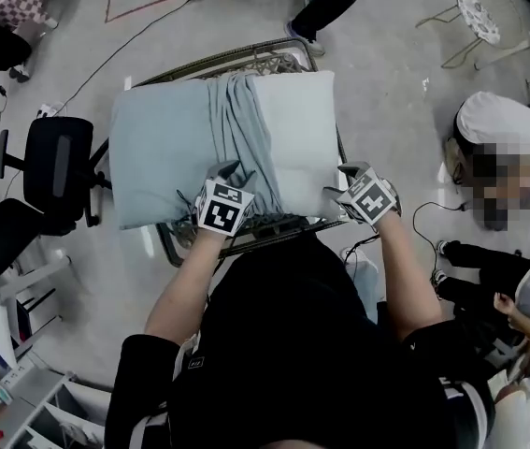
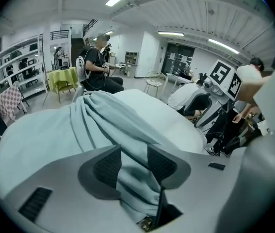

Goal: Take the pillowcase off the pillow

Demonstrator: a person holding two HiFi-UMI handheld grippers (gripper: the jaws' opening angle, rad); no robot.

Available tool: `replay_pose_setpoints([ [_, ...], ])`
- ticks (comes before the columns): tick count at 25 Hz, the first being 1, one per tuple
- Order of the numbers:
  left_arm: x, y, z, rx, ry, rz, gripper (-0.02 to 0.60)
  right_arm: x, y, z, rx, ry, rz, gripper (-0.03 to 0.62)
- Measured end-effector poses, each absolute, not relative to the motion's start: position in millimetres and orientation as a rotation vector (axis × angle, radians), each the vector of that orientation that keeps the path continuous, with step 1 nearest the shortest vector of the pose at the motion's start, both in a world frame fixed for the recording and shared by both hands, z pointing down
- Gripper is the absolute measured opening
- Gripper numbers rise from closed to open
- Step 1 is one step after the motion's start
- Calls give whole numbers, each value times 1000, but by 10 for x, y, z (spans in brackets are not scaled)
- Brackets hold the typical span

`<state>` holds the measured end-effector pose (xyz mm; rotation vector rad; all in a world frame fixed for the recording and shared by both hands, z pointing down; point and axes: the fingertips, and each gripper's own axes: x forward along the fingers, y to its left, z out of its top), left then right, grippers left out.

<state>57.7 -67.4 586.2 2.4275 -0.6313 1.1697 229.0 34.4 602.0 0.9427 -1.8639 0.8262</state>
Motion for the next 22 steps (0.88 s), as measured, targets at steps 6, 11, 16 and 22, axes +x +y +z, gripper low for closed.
replay_pose_setpoints([
  [6,629,-215,5894,2417,-578,1148,203,2148,991,6317,862,-1782,987,371],
  [11,707,112,6081,2411,-628,1236,319,1983,970,6639,952,-1780,916,356],
  [16,797,8,6210,2419,-745,1256,330,1937,699,6468,1037,-1813,799,184],
  [22,968,-407,6029,2453,-769,1174,273,2238,198,5983,1168,-1848,674,158],
])
